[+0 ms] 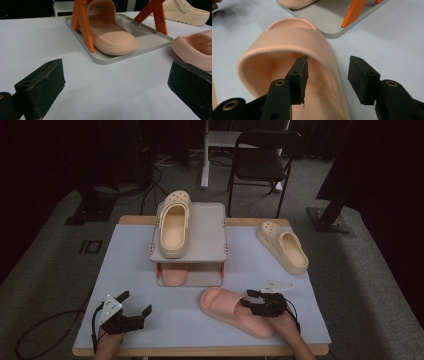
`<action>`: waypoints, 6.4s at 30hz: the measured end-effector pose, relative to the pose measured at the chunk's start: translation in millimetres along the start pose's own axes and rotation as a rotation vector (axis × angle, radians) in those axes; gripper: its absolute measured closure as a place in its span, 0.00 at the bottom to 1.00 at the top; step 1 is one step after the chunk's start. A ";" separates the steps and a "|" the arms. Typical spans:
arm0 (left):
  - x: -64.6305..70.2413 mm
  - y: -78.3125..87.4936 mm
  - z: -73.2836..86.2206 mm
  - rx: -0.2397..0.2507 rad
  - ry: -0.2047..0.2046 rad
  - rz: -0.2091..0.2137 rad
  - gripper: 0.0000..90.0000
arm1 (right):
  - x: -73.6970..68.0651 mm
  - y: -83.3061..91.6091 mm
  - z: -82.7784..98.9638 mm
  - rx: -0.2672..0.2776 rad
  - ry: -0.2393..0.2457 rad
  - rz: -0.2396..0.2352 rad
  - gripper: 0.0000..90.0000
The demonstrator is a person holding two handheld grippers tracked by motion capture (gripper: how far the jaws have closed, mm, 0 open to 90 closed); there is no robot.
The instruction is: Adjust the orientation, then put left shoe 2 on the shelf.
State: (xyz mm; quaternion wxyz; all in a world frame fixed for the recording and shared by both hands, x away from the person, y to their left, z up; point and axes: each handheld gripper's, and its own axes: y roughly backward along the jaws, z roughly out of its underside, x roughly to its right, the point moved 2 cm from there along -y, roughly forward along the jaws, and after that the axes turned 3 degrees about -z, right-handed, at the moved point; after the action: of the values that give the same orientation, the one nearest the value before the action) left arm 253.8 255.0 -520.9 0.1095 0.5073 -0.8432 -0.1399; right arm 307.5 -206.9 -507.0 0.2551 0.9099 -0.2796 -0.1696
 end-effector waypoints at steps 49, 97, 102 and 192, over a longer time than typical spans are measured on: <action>3.9 -10.5 -6.6 0.009 -0.004 0.032 0.01 | -16.4 -2.1 -39.2 0.031 0.012 0.011 0.91; 9.4 -23.3 -11.3 0.009 -0.019 0.067 0.01 | -47.2 -56.5 -43.0 -0.004 -0.184 0.222 0.62; 10.4 -24.0 -11.3 0.007 -0.021 0.067 0.01 | -47.9 -53.6 -42.8 -0.005 -0.170 0.211 0.65; 7.9 -21.8 -11.9 0.014 -0.017 0.071 0.01 | -104.4 -61.7 -23.8 0.048 -0.175 0.168 1.00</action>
State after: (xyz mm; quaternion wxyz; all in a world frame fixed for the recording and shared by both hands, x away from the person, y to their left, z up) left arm 272.0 236.8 -517.0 0.1039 0.4769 -0.8624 -0.1343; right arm 262.2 -92.0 -504.8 0.2212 0.8708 -0.3799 -0.2200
